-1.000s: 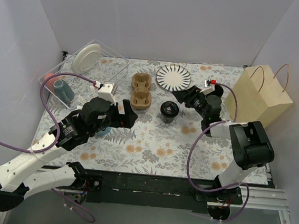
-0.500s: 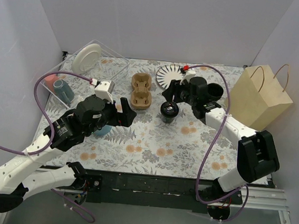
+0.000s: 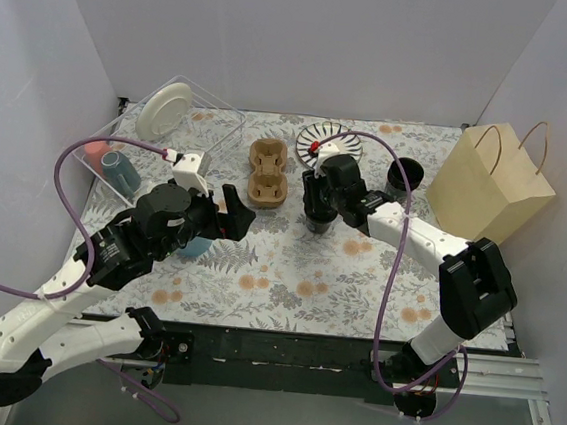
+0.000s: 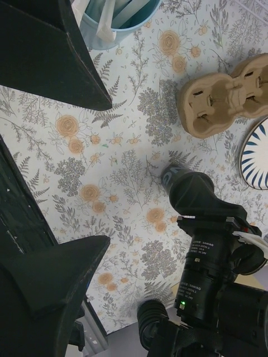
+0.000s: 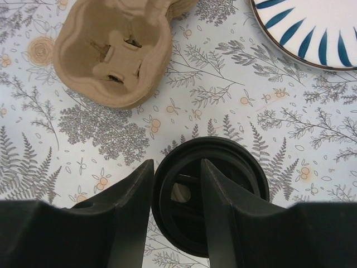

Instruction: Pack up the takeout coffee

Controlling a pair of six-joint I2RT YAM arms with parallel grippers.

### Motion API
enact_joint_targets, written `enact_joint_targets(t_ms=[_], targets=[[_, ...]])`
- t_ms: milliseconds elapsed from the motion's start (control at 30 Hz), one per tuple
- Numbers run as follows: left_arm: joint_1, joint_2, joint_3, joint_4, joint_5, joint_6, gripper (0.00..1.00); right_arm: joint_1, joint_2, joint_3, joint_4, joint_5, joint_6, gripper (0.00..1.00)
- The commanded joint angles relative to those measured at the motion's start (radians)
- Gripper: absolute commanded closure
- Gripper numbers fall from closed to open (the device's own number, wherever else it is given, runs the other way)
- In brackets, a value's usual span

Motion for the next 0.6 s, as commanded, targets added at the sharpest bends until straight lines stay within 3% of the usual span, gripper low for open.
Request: enact_joint_targets(t_ms=[0, 133, 367, 567], targets=[[0.003, -0.021, 0.004, -0.010, -0.022, 0.003, 0.05, 0.021, 0.016, 0.035, -0.043, 0.084, -0.027, 0.60], [0.003, -0.015, 0.001, -0.006, -0.025, 0.003, 0.05, 0.031, 0.010, 0.041, -0.060, 0.106, -0.029, 0.69], [0.003, -0.007, -0.010, 0.003, -0.021, 0.001, 0.05, 0.037, -0.024, 0.040, -0.067, 0.084, -0.027, 0.63], [0.003, -0.009, -0.013, 0.004, -0.019, 0.000, 0.05, 0.037, -0.030, 0.048, -0.099, 0.086, -0.029, 0.63]])
